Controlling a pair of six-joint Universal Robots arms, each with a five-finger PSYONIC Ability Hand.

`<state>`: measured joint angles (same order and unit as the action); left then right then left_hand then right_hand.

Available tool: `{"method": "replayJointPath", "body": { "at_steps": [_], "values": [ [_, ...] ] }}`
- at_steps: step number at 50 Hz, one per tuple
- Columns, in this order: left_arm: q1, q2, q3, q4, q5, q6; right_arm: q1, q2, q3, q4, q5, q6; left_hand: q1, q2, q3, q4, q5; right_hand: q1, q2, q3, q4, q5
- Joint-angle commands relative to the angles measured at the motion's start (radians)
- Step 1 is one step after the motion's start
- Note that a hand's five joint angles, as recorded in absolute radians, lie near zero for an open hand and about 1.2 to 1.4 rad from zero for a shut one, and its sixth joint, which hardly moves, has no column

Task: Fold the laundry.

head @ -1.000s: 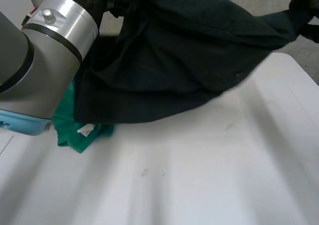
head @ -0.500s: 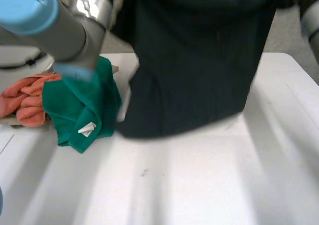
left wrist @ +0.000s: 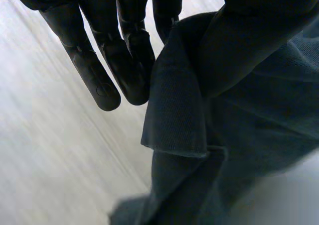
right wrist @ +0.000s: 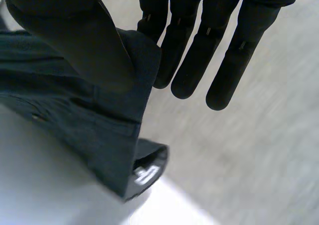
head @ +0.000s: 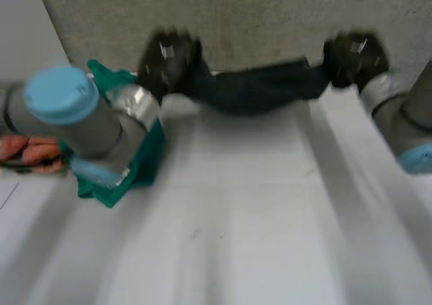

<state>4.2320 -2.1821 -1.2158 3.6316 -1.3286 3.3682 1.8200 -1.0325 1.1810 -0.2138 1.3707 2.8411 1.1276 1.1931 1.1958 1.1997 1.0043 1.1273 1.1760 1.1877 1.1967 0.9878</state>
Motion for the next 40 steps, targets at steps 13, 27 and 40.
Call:
{"method": "replayJointPath", "body": {
  "at_steps": [13,27,40],
  "values": [
    [-0.106,0.246,-0.419,-0.401,-0.093,0.217,0.009,-0.164,0.284,0.451,-0.054,-0.412,0.269,0.203,0.2,0.197,0.217,0.269,0.22,0.209,0.2,0.234],
    [-0.253,0.449,-0.521,-1.011,-0.073,0.336,-0.137,-0.509,0.601,0.913,-0.129,-0.897,0.269,0.203,0.2,0.197,0.217,0.269,0.22,0.209,0.2,0.234],
    [-0.144,0.231,-0.226,-0.454,-0.083,0.358,-0.15,-0.324,0.439,0.636,-0.28,-0.511,0.269,0.203,0.2,0.197,0.217,0.269,0.22,0.209,0.2,0.234]
  ]
}}
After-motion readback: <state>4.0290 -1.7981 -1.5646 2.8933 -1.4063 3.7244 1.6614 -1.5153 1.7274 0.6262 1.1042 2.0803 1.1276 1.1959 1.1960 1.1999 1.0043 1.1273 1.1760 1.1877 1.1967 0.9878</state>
